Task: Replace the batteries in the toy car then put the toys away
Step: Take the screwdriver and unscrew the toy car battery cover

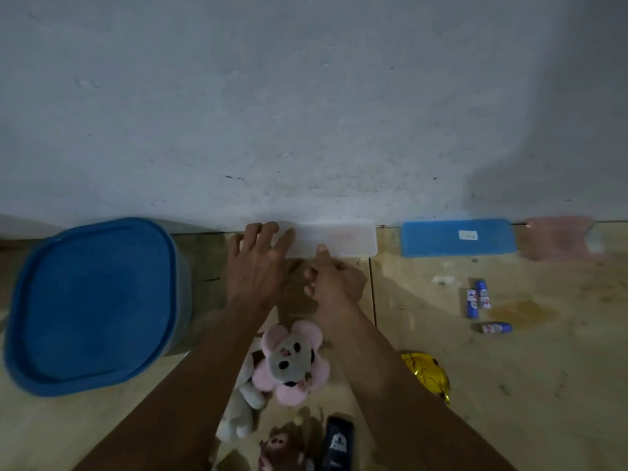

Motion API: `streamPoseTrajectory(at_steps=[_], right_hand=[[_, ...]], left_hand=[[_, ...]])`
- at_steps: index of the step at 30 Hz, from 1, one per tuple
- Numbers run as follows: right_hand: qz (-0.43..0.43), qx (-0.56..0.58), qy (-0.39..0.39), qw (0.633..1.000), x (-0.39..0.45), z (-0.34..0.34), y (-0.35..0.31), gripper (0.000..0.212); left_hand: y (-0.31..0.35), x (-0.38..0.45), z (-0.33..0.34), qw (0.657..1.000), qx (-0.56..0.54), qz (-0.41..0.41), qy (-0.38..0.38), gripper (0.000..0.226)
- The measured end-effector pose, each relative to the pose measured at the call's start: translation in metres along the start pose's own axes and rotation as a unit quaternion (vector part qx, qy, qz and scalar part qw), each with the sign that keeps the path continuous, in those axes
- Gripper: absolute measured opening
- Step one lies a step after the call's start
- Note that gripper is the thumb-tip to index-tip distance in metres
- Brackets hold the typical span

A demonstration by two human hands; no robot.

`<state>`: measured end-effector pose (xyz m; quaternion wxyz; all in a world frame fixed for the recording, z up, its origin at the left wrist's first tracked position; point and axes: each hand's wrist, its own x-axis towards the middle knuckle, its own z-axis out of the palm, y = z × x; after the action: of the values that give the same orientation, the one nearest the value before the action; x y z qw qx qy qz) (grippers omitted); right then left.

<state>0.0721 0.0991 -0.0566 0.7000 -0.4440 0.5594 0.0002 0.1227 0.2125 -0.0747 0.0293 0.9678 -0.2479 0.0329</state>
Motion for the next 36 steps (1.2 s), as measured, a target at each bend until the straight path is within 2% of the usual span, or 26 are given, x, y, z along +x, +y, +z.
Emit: streamPoseTrajectory(at_steps=[3,12,21,25,27,28,29,31,32,34,36], right_hand=[[0.028,0.037,0.000,0.999,-0.006,0.002,-0.001,0.029],[-0.014,0.021,-0.004,1.000,-0.019,0.003,-0.017,0.033],[-0.036,-0.010,-0.062,0.997,-0.021,-0.008,-0.044,0.028],[-0.060,-0.045,-0.092,0.993,-0.014,-0.008,-0.054,0.018],[-0.123,-0.096,-0.098,0.983,-0.008,-0.012,-0.053,0.004],[-0.195,-0.163,-0.085,0.964,-0.004,-0.016,-0.050,0.002],[-0.284,-0.253,-0.067,0.922,0.001,-0.019,-0.046,0.008],[-0.412,-0.438,-0.044,0.798,0.009,-0.024,-0.039,0.019],[-0.436,-0.510,-0.043,0.741,0.011,-0.024,-0.039,0.022],[-0.458,-0.606,-0.049,0.648,0.015,-0.021,-0.038,0.023],[-0.473,-0.657,-0.042,0.586,0.019,-0.016,-0.036,0.022]], left_hand=[[-0.006,0.000,0.007,0.999,0.019,0.022,0.018,0.053],[-0.007,0.010,0.001,1.000,-0.003,0.020,0.016,0.058],[-0.007,-0.019,0.001,0.995,-0.053,0.013,0.080,0.086],[-0.012,-0.022,-0.001,0.998,-0.042,0.001,0.052,0.093],[-0.014,-0.019,-0.004,0.998,-0.040,-0.003,0.038,0.094],[-0.015,-0.018,-0.005,0.998,-0.042,-0.004,0.035,0.093],[-0.017,-0.016,-0.005,0.998,-0.045,-0.004,0.034,0.091],[-0.020,-0.015,-0.006,0.998,-0.047,0.000,0.030,0.089],[-0.021,-0.015,-0.005,0.999,-0.046,0.001,0.027,0.090],[-0.021,-0.015,-0.005,0.999,-0.050,-0.005,0.021,0.093],[-0.021,-0.015,-0.006,0.998,-0.065,-0.015,0.015,0.098]])
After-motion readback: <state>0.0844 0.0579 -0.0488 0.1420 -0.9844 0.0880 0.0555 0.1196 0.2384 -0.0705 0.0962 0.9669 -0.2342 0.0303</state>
